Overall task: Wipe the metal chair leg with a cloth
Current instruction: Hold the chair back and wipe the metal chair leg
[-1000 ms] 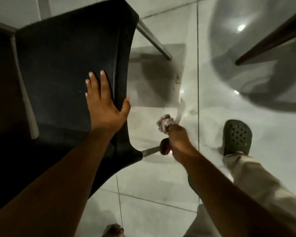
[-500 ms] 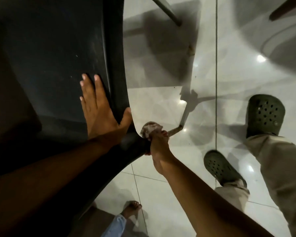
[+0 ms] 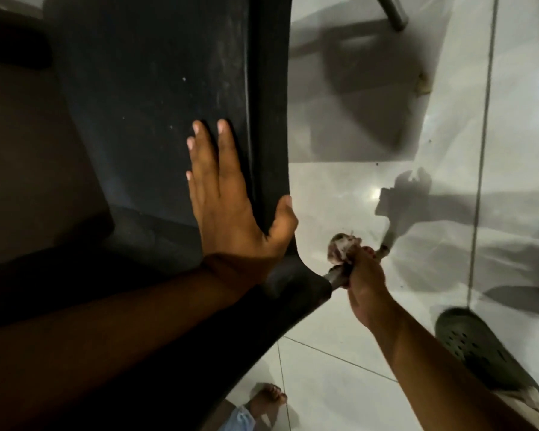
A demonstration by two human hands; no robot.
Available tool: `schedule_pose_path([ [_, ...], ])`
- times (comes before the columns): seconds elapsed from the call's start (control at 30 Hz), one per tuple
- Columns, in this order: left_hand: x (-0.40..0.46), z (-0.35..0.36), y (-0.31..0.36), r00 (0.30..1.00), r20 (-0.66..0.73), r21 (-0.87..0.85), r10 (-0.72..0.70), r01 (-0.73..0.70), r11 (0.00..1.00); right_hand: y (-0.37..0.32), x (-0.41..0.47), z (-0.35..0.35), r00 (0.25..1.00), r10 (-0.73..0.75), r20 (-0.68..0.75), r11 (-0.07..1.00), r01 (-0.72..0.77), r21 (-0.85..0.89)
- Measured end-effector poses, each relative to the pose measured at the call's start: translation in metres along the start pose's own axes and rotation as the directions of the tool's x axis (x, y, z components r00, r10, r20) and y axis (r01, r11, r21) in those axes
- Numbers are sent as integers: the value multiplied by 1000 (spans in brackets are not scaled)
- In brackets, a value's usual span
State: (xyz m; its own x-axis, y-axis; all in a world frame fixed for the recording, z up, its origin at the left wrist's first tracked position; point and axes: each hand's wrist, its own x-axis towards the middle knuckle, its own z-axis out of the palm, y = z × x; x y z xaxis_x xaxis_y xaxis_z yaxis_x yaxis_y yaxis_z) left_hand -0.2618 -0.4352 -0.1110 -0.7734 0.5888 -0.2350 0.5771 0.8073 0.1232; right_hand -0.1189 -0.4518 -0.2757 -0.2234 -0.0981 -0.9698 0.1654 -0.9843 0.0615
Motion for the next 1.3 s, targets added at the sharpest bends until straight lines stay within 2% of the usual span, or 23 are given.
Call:
schedule_pose_path([
  [0.13, -2, 2, -4, 999, -38, -24, 37, -38, 999, 2, 31, -20, 999, 22, -38, 993, -26, -111],
  [0.27, 2, 4, -10, 994, -72, -30, 82, -84, 996, -4, 10, -12, 988, -49, 148, 998, 43, 40],
  [0.33, 1, 4, -11, 995, -64, -24, 71, -72, 997, 1, -24, 2, 982, -72, 177, 993, 53, 110],
  [0.47, -2, 2, -9, 997, -48, -11, 55, -56, 998, 0, -78, 20, 968, 23, 248, 1000, -21, -11],
  [0.53, -3, 1, -7, 999, -40, -17, 35, -36, 999, 4, -73, 16, 975, 51, 214, 998, -44, -37],
  [0.63, -2, 0, -4, 999, -42, -30, 26, -28, 999, 8, -48, 3, 990, 13, 140, 1000, -14, 4],
  [0.73, -2, 0, -3, 998, -39, -47, 56, -58, 997, 11, -3, -19, 989, -19, 146, 998, 10, 62],
  [0.8, -2, -2, -3, 997, -40, -55, 69, -71, 996, 10, 32, -32, 996, -5, 87, 999, 2, 43],
  [0.97, -1, -2, -4, 994, -13, -57, 112, -112, 992, 6, 101, -61, 999, 5, 54, 989, 3, -145],
  [1.1, 0, 1, -9, 991, -11, -86, 130, -131, 988, 0, 121, -68, 998, 19, 64, 964, -2, -265],
  [1.2, 0, 3, -11, 991, -22, -104, 131, -132, 986, -8, 96, -47, 1000, -2, 26, 980, 8, -198],
  [1.3, 0, 4, -10, 993, -40, -82, 108, -111, 990, 3, 40, -22, 998, 48, -28, 999, -48, -2],
])
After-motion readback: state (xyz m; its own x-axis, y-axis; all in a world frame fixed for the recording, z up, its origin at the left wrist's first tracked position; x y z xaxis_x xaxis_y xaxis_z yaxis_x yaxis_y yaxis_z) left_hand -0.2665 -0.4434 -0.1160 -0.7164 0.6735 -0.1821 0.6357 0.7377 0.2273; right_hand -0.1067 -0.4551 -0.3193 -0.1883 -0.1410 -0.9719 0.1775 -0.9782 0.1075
